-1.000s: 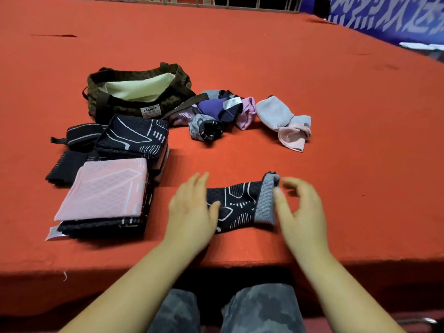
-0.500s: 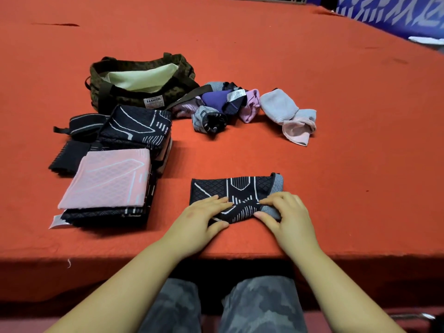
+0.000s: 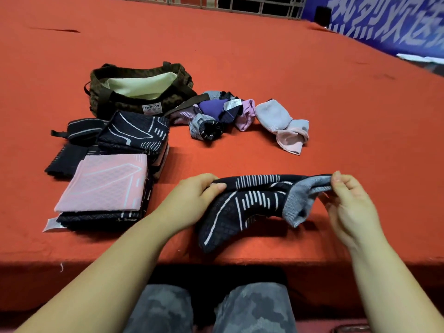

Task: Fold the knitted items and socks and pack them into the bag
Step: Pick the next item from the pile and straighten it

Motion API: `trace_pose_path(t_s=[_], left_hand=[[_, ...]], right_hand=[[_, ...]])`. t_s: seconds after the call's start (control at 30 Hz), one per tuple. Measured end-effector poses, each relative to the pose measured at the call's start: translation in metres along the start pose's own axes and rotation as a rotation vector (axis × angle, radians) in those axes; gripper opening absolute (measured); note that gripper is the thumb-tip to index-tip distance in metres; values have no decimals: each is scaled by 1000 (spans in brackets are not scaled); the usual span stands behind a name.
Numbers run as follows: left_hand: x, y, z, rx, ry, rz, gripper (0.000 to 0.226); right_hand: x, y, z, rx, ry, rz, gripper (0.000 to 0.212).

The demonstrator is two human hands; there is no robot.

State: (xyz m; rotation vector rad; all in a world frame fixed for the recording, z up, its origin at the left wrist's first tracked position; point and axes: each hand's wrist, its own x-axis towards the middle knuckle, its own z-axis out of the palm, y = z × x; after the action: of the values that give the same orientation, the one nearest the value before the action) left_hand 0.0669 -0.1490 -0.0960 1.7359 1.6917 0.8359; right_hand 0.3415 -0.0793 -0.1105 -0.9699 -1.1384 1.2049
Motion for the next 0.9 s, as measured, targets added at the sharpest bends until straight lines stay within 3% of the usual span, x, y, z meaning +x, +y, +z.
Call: trace_pose_path(t_s=[0.13,0.2,0.27,0.33,0.43,0.5,0.67,0.8,0.9], left_hand=[[4,8,-28,-167,-222,-219,20],[9,-2,-31,5,-113,-277,12],[8,-6,-21,355,61,-296,25],[1,0,-2,477,162,-185,34],[-14,14,31,322,66,-98,25],[-15,18,48,229,-43,-154,28],[-4,12,56,-187,-96,-282,16],[-2,12,61,-388,-40,-286,24],[-6,19,53,-244,124,-215,28]], right_hand=[[-5,0,13,-125,-37,-8,31],[-9,11,22,-314,-86,0,41],[-13,25,33,-461,-110,45,31],[-16,40,42,-505,-130,109,20],[-20,43,43,-462,-133,152,12],[-21,39,42,-416,-137,140,9],[-28,25,41,-383,-133,50,5],[-30,24,47,-296,-83,75,5],[-26,26,50,-238,-4,81,12]])
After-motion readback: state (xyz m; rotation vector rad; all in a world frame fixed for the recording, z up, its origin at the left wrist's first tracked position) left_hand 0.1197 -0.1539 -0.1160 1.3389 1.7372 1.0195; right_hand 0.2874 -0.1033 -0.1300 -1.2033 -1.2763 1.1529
